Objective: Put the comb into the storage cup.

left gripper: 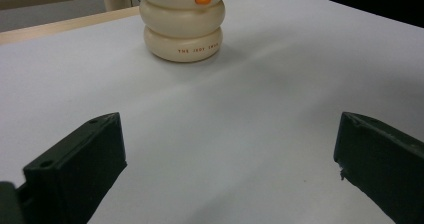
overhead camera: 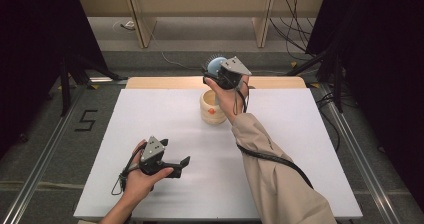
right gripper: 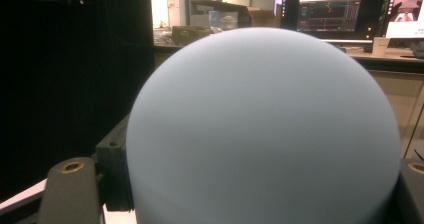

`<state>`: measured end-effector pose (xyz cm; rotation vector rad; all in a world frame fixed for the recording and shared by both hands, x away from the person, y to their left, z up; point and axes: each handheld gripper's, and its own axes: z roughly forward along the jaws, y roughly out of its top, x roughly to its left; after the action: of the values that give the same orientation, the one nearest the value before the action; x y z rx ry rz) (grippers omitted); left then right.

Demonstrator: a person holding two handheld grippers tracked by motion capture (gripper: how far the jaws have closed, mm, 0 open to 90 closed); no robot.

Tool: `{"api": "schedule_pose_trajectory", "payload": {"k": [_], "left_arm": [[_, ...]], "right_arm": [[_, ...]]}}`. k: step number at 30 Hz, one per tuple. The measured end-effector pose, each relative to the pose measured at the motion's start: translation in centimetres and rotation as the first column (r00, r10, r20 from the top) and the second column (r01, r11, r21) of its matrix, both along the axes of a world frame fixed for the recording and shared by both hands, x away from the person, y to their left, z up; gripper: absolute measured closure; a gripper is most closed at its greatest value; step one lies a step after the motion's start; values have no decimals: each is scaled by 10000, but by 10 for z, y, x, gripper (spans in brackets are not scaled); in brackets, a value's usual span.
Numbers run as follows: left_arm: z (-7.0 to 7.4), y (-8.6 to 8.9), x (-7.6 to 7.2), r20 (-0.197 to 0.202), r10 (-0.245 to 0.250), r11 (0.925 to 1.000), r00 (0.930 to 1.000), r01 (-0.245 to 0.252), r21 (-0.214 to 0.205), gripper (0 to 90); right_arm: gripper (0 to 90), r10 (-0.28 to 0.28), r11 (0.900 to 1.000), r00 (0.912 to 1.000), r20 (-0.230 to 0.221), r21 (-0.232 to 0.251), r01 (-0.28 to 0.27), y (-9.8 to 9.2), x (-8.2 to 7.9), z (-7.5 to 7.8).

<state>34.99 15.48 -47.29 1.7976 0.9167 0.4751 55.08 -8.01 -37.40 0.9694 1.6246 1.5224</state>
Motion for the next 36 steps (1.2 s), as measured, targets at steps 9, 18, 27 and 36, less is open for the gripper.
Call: {"api": "schedule_pose_trajectory", "payload": {"k": [9, 18, 27, 36], "left_arm": [[0, 0, 0, -5, -30, 10000, 10000, 30, 6, 0], [0, 0, 0, -12, -39, 10000, 10000, 39, 8, 0], [0, 0, 0, -20, -32, 10000, 10000, 32, 2, 0], [0, -1, 0, -22, -51, 10000, 10000, 51, 12, 0]], "right_arm": [[244, -62, 10000, 9999, -98, -35, 62, 0, 3, -4], [245, -90, 9999, 9998, -197, -121, 87, 0, 6, -8], [245, -135, 9998, 9997, -212, -167, 131, 0, 7, -12], [244, -113, 9996, 9997, -218, -260, 107, 1, 6, -13]]}}
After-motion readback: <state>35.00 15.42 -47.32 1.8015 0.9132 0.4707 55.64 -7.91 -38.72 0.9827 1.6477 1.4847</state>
